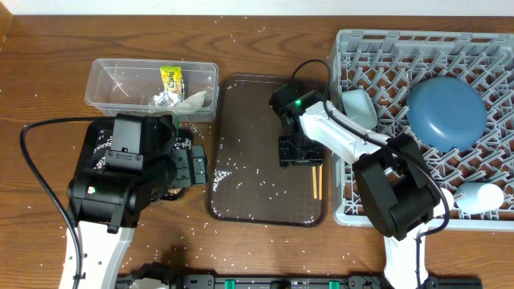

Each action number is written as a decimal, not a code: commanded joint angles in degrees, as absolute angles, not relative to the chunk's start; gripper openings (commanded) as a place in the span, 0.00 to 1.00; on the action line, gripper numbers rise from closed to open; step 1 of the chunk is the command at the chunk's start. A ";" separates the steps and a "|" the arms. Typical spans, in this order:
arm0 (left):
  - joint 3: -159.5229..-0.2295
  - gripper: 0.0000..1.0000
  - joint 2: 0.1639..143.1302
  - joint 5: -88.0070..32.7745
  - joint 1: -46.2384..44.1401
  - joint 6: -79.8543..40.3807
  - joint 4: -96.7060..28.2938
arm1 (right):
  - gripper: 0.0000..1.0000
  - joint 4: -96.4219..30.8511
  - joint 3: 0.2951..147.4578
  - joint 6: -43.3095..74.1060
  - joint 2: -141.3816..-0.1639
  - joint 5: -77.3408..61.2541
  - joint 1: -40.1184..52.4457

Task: Sort waste into correct bins and load items into the dishwasher rack
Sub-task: 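Reach the right gripper to the chopsticks on the brown tray, then grasp one chopstick with the right gripper and carry it to the rack, then release the chopstick into the rack and return to the brown tray, then grasp the second chopstick with the right gripper and lift it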

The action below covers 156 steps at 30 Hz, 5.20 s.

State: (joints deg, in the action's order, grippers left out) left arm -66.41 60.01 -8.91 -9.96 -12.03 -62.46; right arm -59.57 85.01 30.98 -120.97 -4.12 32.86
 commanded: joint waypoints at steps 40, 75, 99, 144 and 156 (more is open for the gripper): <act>-66.67 0.98 60.18 -9.45 -9.67 -12.36 -62.57 | 0.07 -50.46 75.44 28.01 -116.68 -4.58 33.56; -66.67 0.98 60.18 -9.45 -9.67 -12.36 -62.54 | 0.01 -59.35 76.93 8.45 -90.08 9.63 1.72; -66.67 0.98 60.18 -9.45 -9.67 -12.36 -62.54 | 0.54 -57.89 79.35 15.62 -83.88 -1.67 20.10; -66.67 0.98 60.18 -9.45 -9.67 -12.36 -62.54 | 0.01 -50.70 78.89 27.20 -117.16 -2.20 31.16; -66.67 0.98 60.18 -9.45 -9.67 -12.36 -62.57 | 0.01 -54.37 84.01 19.62 -91.85 2.28 27.90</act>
State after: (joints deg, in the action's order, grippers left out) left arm -66.41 60.01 -9.08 -9.96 -12.03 -62.59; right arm -53.52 82.37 21.82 -98.65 -3.16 30.55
